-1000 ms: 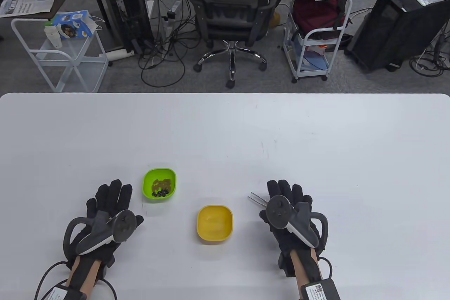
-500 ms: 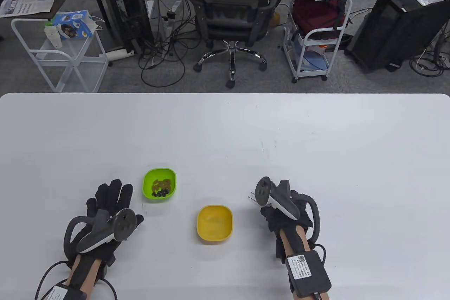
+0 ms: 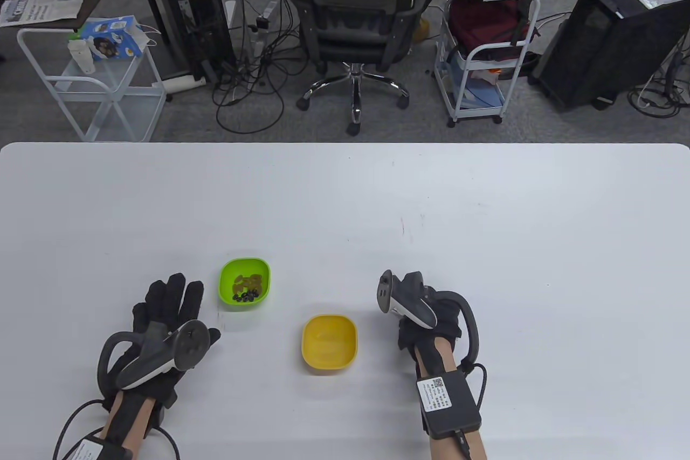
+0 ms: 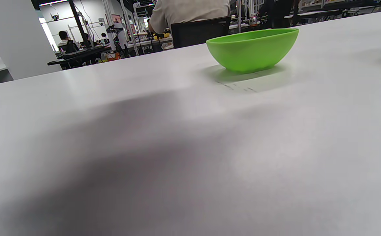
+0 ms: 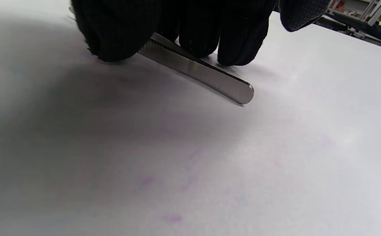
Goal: Pick coffee beans with tweezers into small dish
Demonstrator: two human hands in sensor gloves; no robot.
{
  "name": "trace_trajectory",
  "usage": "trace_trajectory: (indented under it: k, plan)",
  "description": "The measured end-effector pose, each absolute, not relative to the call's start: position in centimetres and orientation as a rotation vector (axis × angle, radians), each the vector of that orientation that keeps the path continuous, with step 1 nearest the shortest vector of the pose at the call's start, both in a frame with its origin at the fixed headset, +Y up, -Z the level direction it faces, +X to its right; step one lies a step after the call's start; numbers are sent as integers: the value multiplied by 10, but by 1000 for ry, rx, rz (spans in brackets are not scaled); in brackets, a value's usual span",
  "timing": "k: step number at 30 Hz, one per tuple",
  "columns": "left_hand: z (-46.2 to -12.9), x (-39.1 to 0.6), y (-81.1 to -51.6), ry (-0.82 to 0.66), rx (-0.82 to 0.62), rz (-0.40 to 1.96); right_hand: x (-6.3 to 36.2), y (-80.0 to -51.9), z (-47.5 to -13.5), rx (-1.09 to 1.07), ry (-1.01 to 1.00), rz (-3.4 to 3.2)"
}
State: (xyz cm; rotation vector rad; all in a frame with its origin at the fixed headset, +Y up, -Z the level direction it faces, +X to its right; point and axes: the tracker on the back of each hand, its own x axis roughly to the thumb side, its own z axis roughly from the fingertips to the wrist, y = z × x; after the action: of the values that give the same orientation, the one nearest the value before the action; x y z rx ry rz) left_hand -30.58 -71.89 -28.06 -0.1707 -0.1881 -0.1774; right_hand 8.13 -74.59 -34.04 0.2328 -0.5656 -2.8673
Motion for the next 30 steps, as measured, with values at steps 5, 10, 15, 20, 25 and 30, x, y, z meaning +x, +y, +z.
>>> trace_trajectory:
  k: [5, 10, 15, 20, 25, 30]
  plan:
    - [-280, -306, -717, -186, -158, -189, 76, -747, -342, 230, -561, -2834]
    - [-279, -306, -717, -186, -155, -193, 75, -747, -343, 242, -529, -2820]
    - [-279, -306, -716, -182, -151, -201, 75, -745, -343, 218, -478, -2803]
    - [-279, -306, -716, -178, -159, -202, 74, -744, -342, 214, -494, -2811]
    - [-279, -305, -716, -176, -173, -208, 75, -745, -343, 211, -523, -2827]
    - [-280, -306, -715, -174, -176, -207, 82, -740, -347, 176, -587, -2864]
